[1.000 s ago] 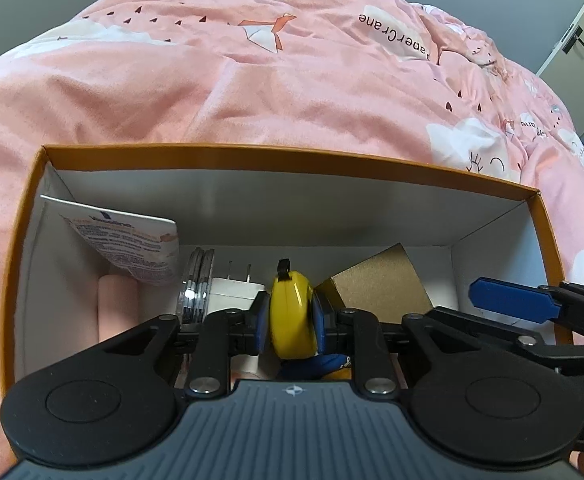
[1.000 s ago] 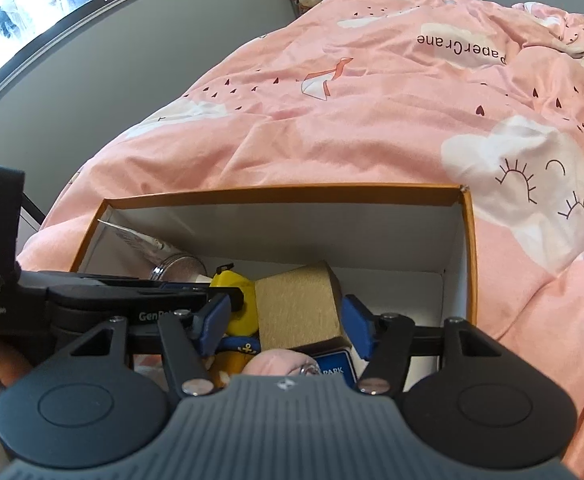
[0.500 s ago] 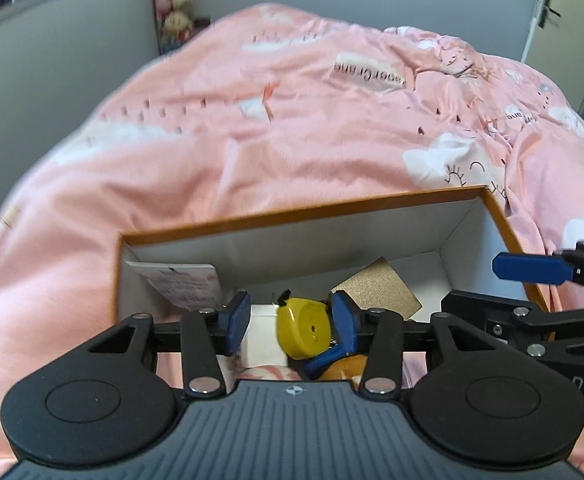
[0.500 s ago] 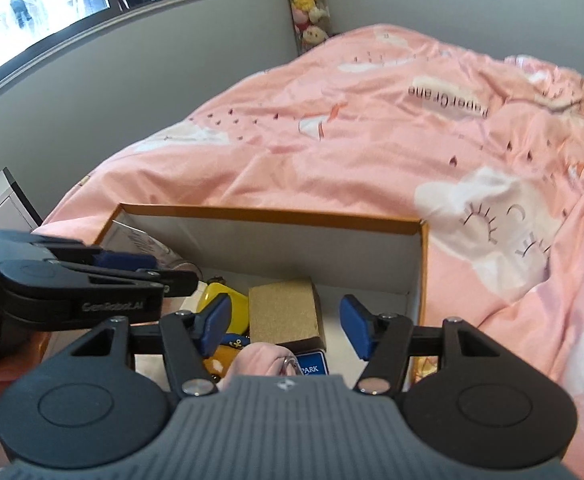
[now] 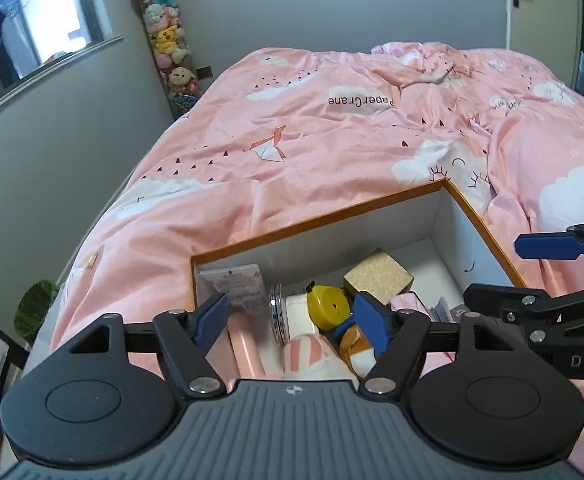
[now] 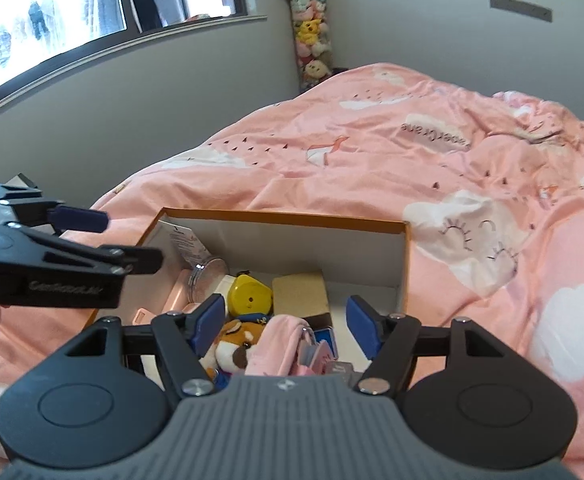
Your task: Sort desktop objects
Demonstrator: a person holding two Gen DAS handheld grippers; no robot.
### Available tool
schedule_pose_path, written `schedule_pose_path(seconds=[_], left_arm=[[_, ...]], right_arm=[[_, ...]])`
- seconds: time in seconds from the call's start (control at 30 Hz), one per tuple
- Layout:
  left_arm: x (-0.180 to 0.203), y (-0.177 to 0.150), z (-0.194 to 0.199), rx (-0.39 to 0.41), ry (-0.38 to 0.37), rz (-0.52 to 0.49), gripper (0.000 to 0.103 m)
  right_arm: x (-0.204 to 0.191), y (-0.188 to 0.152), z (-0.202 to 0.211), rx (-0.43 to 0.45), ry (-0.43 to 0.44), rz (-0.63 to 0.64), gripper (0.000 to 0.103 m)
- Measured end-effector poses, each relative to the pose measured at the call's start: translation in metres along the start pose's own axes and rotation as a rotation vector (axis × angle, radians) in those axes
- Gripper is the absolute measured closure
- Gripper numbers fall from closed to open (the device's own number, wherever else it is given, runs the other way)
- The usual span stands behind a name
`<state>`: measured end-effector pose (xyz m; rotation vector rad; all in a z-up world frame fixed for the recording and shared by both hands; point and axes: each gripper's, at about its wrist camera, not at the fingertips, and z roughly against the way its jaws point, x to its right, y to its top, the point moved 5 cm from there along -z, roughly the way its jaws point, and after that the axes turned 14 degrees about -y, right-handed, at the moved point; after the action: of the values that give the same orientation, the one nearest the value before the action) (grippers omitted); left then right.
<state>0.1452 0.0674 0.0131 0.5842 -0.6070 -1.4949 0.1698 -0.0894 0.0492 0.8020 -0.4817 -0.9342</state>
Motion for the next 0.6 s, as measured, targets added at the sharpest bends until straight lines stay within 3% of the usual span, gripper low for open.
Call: schedule_pose_path(seconds=[0.4, 0.6], left_arm=[[0.014, -0.043, 0.014, 0.188, 0.04, 0.103, 0.017], [0.012, -0.064, -0.004, 0.16, 0.007, 0.178, 0.017]], right_arm=[[-0.013, -0.046, 0.02, 0.093, -0.176, -0.03, 0.03], [-0.009, -0.064, 0.009, 0.048, -0.168, -0.096, 0.028]])
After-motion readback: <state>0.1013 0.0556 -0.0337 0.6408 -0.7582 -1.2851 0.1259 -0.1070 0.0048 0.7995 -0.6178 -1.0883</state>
